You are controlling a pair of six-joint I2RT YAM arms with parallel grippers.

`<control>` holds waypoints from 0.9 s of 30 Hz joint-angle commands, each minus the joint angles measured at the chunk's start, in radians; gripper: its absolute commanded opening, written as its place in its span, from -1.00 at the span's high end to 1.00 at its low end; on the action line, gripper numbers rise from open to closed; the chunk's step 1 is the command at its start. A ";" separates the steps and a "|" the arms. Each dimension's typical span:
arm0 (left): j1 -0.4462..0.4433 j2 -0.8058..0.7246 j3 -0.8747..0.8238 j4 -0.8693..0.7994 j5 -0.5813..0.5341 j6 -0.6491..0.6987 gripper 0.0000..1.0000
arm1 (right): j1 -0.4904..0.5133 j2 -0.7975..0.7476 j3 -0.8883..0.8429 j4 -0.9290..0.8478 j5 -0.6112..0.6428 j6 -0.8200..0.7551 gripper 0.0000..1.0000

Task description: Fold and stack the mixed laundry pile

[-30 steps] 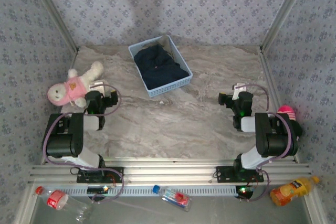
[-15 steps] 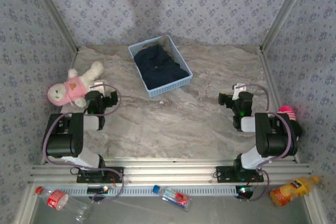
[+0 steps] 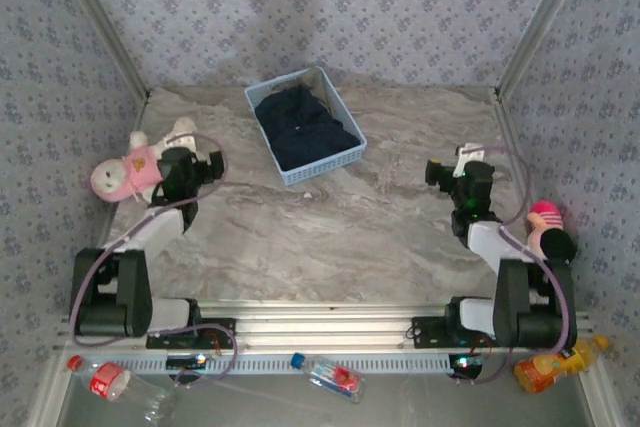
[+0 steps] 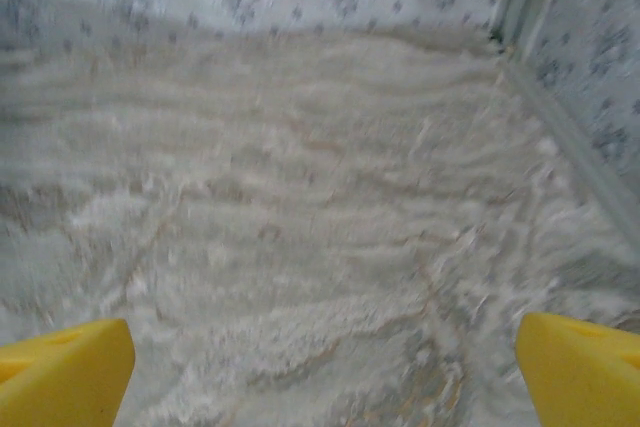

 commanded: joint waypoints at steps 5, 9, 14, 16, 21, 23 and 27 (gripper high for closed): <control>0.039 -0.034 0.278 -0.616 0.064 -0.413 -0.99 | -0.063 -0.179 0.211 -0.562 -0.094 0.343 -1.00; 0.024 -0.058 0.275 -0.641 0.170 -0.473 -1.00 | -0.085 -0.157 0.308 -0.679 -0.294 0.383 -0.99; -0.080 -0.105 0.292 -0.744 0.134 -0.549 -0.99 | 0.027 -0.050 0.441 -0.815 -0.333 0.452 -0.74; -0.125 -0.111 0.285 -0.767 0.118 -0.588 -0.99 | 0.110 0.020 0.497 -0.847 -0.303 0.486 -0.64; -0.186 -0.110 0.214 -0.701 0.131 -0.674 -1.00 | 0.333 0.210 0.626 -0.841 -0.172 0.546 -0.56; -0.194 -0.106 0.189 -0.653 0.152 -0.691 -1.00 | 0.383 0.297 0.711 -0.847 -0.128 0.528 -0.58; -0.195 -0.081 0.203 -0.620 0.219 -0.674 -0.99 | 0.413 0.510 0.928 -0.888 -0.122 0.361 -0.58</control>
